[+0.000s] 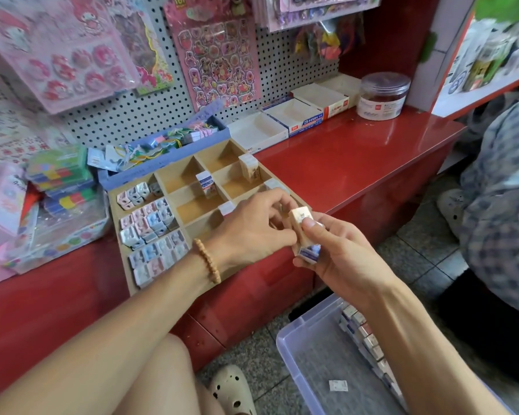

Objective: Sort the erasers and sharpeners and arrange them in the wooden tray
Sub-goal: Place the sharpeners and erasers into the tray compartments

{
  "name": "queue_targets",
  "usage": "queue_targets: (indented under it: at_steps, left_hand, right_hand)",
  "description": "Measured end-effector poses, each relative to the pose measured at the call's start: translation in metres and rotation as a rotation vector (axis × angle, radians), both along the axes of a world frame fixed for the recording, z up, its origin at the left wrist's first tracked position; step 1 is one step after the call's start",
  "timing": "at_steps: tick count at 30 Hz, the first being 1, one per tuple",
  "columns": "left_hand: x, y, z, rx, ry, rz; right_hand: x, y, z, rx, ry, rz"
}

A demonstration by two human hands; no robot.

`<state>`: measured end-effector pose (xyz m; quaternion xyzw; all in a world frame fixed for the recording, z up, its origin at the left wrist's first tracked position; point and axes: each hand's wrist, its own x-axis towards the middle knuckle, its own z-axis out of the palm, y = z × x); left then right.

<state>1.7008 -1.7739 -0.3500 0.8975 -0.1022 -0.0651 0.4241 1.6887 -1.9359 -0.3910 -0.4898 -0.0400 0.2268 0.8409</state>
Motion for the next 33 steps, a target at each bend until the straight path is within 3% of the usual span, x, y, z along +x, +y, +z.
queue_targets:
  at_steps: [3, 10, 17, 24, 26, 29, 31, 33]
  left_hand:
    - [-0.004, 0.004, 0.004, -0.049, 0.016, -0.033]
    - [-0.009, 0.018, 0.016, -0.358, 0.231, 0.018]
    - [-0.002, 0.032, 0.015, -0.294, 0.266, -0.035]
    - [0.022, 0.041, 0.019, -0.443, 0.251, 0.165]
    - [0.04, 0.049, 0.02, -0.331, 0.12, 0.235]
    - [0.072, 0.059, 0.021, 0.113, -0.145, 0.256]
    - [0.09, 0.062, 0.021, 0.354, -0.226, 0.219]
    - [0.105, 0.06, 0.019, 0.469, -0.234, 0.194]
  right_hand:
    - [0.0, 0.001, 0.004, -0.031, -0.032, 0.015]
    - [0.003, 0.003, 0.015, -0.13, -0.05, 0.041]
    - [0.004, 0.014, 0.021, -0.179, -0.053, 0.041]
    - [0.021, 0.021, 0.023, -0.024, 0.247, -0.332]
    - [0.027, 0.02, 0.026, -0.032, 0.261, -0.407]
    - [0.036, 0.018, 0.026, -0.057, 0.296, -0.481]
    - [0.041, 0.017, 0.023, -0.098, 0.299, -0.481]
    - [0.045, 0.015, 0.017, -0.265, 0.242, -0.475]
